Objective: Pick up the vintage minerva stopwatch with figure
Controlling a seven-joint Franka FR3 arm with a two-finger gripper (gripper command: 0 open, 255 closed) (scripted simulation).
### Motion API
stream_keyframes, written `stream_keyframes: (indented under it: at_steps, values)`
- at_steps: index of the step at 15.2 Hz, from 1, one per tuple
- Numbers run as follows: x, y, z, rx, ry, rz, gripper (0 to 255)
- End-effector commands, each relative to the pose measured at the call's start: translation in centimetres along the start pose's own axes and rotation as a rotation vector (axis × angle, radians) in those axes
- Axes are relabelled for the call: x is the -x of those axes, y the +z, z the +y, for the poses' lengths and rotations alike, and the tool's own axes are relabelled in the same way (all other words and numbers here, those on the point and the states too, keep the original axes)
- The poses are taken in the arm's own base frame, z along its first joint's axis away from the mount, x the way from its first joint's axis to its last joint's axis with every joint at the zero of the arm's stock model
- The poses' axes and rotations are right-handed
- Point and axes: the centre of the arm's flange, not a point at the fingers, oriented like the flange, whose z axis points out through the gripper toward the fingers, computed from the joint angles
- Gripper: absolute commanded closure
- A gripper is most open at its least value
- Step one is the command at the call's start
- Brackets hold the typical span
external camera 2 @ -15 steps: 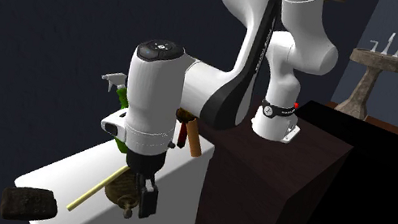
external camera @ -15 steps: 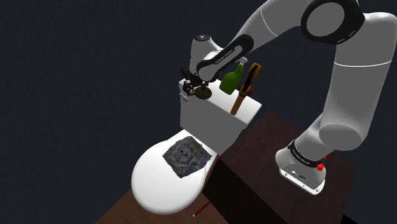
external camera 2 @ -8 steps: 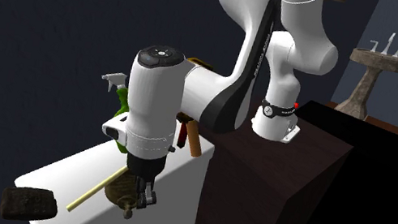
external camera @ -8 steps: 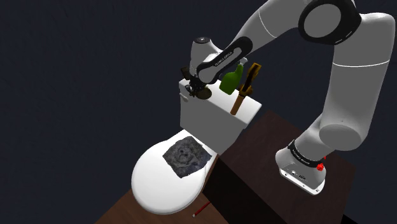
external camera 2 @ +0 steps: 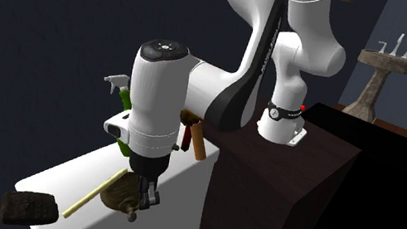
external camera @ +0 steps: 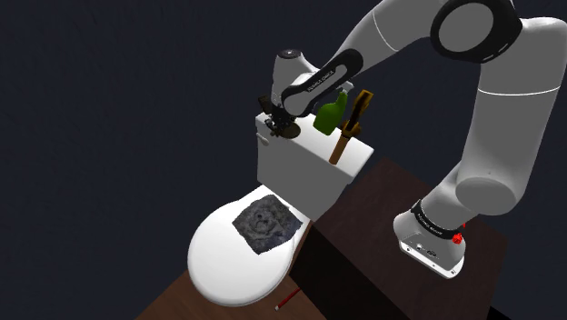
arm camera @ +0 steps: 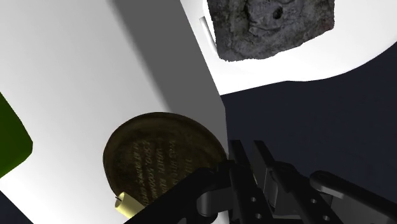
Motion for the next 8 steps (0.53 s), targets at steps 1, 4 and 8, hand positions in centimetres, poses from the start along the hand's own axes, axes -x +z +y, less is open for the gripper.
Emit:
stream_keyframes:
  at_steps: [1,4,8]
  values:
    - [-0.1,-1.1,0.0,0.0,0.0,0.0,255]
    - [-0.2,-2.7,0.1,0.0,0.0,0.0,255]
    - [-0.4,-4.8,0.2,0.0,0.0,0.0,255]
